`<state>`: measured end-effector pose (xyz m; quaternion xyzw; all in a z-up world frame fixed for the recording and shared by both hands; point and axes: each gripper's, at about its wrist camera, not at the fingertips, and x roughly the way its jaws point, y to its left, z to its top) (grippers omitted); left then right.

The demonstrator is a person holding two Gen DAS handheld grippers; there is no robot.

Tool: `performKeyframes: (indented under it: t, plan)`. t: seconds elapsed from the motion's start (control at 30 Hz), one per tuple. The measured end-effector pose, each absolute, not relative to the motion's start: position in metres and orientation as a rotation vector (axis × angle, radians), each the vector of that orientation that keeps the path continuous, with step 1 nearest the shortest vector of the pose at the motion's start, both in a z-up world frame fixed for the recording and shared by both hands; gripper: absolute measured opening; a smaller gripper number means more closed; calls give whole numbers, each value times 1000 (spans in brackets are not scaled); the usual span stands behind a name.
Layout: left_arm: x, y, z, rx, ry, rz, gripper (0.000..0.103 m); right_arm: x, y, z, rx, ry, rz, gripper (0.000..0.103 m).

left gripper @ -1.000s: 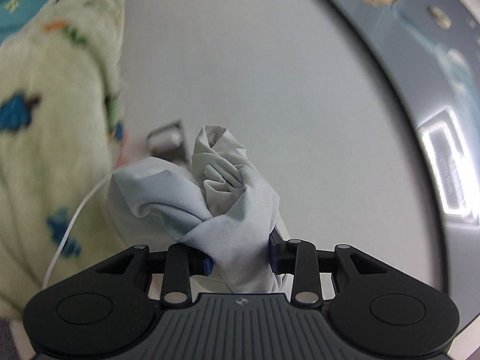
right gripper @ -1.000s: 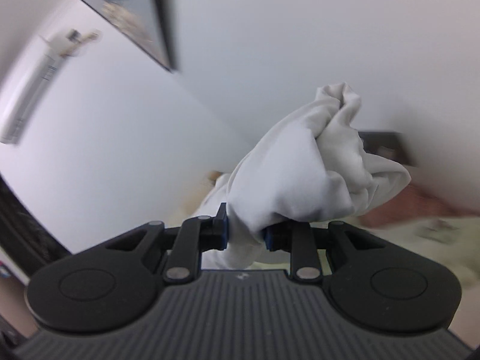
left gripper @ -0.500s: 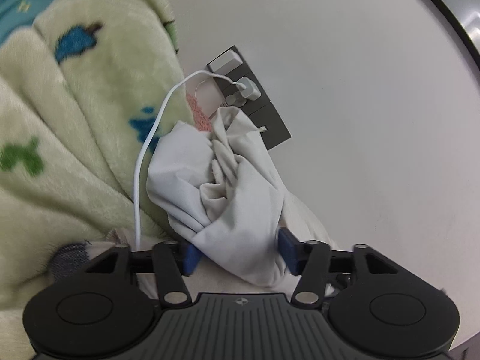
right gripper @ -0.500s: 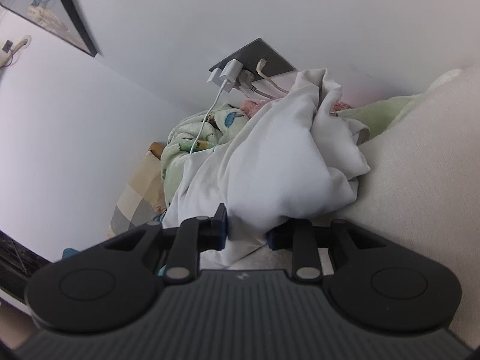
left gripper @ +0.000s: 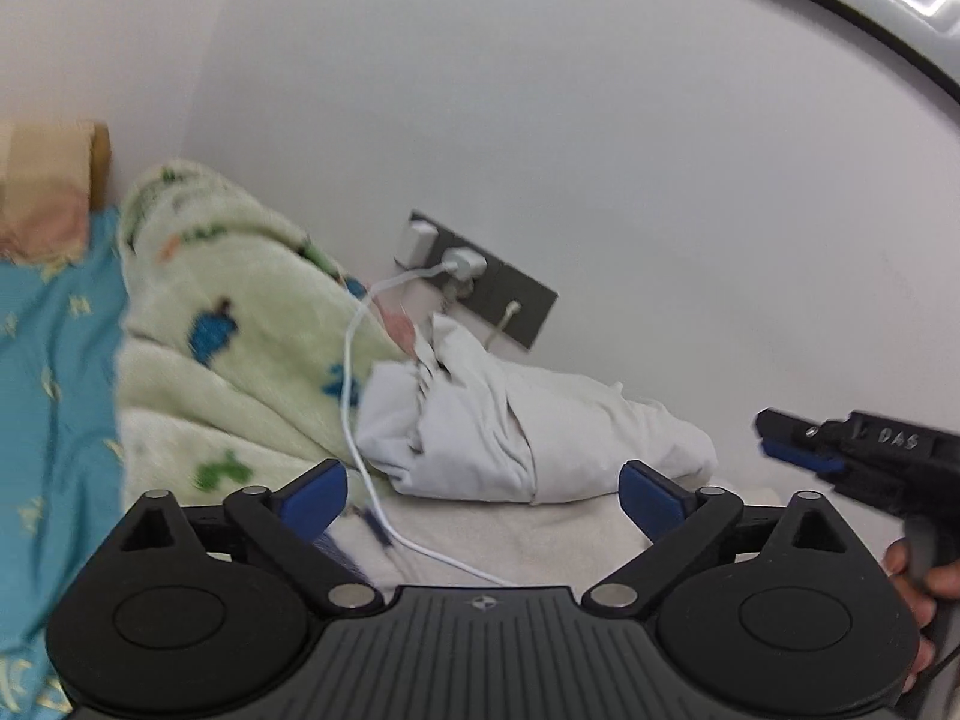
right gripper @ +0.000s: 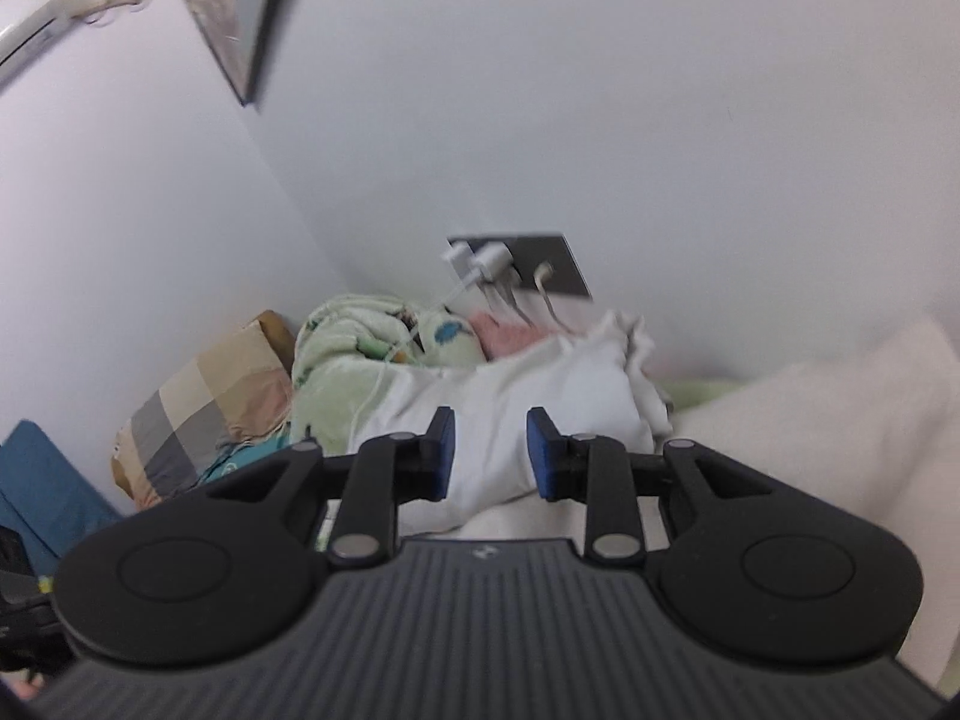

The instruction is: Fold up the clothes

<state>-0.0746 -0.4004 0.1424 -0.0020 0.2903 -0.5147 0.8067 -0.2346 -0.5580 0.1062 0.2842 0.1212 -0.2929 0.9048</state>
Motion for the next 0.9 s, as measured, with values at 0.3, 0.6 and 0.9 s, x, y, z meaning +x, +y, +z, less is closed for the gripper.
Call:
performKeyframes:
  t: [0.3,0.6,0.9]
  plan:
    - [-119,-349,181,86,448,-1005,103,-262,-496,139,409,175,-605,82]
    - [-147,-315,184,153,374,-986,103,-270,-455,125,320,232,-651,82]
    - [-150,-290,160,99,397,-960,103,-263,-422,108,248,258,-682,82]
